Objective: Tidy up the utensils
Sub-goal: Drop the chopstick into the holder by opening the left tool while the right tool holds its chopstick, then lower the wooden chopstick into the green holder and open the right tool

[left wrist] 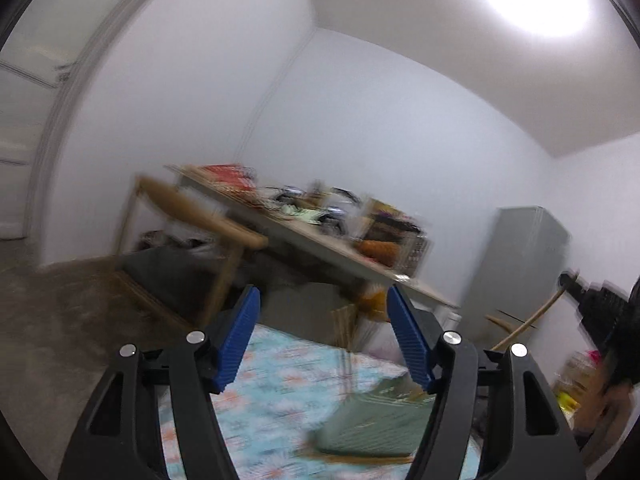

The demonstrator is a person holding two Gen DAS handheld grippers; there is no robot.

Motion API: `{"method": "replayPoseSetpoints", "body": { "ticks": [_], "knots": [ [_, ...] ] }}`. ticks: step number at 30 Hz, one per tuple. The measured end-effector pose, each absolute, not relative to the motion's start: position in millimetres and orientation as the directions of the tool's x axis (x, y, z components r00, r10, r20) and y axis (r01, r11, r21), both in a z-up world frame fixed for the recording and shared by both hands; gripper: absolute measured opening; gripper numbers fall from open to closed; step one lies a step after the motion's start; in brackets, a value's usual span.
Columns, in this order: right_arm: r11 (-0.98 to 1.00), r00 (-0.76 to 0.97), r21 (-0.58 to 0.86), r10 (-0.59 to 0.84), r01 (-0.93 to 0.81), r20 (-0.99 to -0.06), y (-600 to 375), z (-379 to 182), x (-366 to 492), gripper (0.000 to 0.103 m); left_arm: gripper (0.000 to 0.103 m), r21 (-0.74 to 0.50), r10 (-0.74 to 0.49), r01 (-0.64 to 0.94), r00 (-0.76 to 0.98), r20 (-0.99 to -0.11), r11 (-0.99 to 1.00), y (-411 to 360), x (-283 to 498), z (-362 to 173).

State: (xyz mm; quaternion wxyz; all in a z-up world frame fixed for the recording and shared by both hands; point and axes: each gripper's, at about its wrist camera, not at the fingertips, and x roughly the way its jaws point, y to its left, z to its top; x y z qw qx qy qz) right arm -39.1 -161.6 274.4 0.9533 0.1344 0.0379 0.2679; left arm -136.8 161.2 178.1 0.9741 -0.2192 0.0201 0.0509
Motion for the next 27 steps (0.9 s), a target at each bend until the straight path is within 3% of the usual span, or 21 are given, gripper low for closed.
{"method": "replayPoseSetpoints", "body": {
  "ticks": [4, 10, 18, 22, 27],
  "knots": [
    [0.838, 0.853, 0.244, 0.518, -0.488, -0.072, -133.0, 266.0, -9.4, 0.005, 0.062, -0.388, 0.226, -0.274, 0.960, -0.165, 0.880, 189.5, -134.4, 145.3],
    [0.874, 0.869, 0.194, 0.475, -0.446, -0.141, -99.5, 246.4, 16.1, 0.005, 0.062, -0.264, 0.323, -0.340, 0.940, -0.107, 0.903, 194.9, -141.7, 149.9],
    [0.861, 0.862, 0.210, 0.493, -0.464, -0.120, -92.7, 257.4, 15.5, 0.005, 0.062, -0.313, 0.263, -0.301, 0.952, -0.159, 0.901, 207.9, -140.4, 142.3],
    [0.879, 0.884, 0.164, 0.463, -0.448, -0.067, -91.0, 273.0, 9.3, 0.005, 0.062, -0.299, 0.257, -0.293, 0.954, -0.154, 0.908, 204.4, -139.1, 143.3],
    [0.873, 0.879, 0.184, 0.471, -0.452, -0.074, -89.3, 269.3, 19.2, 0.005, 0.062, -0.280, 0.253, -0.287, 0.956, -0.152, 0.916, 200.2, -138.9, 144.7]
  ]
}}
